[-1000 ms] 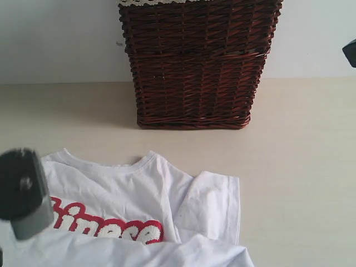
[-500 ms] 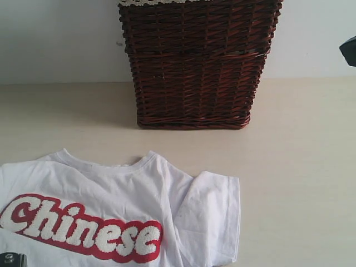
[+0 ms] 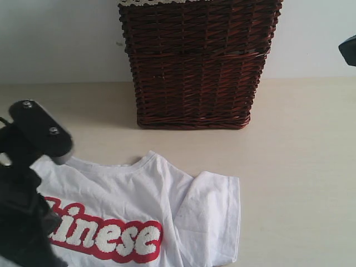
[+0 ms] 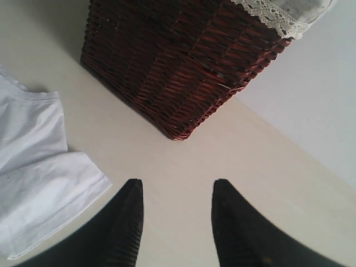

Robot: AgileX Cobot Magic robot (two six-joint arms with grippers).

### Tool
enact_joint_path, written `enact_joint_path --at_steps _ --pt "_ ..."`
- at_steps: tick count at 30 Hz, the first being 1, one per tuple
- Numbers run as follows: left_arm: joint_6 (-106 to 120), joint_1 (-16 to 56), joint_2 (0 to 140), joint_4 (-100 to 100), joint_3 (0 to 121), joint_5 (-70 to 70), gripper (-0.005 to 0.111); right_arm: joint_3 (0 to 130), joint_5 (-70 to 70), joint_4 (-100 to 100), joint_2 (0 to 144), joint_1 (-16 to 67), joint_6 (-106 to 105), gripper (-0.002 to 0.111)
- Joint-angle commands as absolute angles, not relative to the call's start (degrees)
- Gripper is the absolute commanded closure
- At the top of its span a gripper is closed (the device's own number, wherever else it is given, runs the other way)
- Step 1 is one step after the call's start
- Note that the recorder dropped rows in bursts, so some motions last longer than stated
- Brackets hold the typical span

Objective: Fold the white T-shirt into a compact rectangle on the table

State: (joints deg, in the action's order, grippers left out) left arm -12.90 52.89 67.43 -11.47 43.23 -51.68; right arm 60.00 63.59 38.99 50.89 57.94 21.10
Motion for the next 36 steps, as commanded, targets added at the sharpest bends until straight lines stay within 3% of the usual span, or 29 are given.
enact_joint_path --at_steps 1,8,27,36 --pt "-18.40 47.04 85.83 -14.11 46.78 -43.38 0.107 60.38 62.78 39.31 50.77 57.98 21.16 0.069" --pt "-21.58 34.74 105.22 -13.04 54.54 -26.43 0.107 60.38 62.32 39.05 50.77 57.98 21.28 0.069" --pt "-17.13 7.13 123.64 -11.15 69.76 -28.59 0.107 60.38 62.20 36.96 50.77 57.98 21.28 0.069" --pt "-14.93 -5.30 125.47 -10.34 69.93 -40.52 0.107 58.11 54.00 29.01 54.06 57.98 19.62 0.072"
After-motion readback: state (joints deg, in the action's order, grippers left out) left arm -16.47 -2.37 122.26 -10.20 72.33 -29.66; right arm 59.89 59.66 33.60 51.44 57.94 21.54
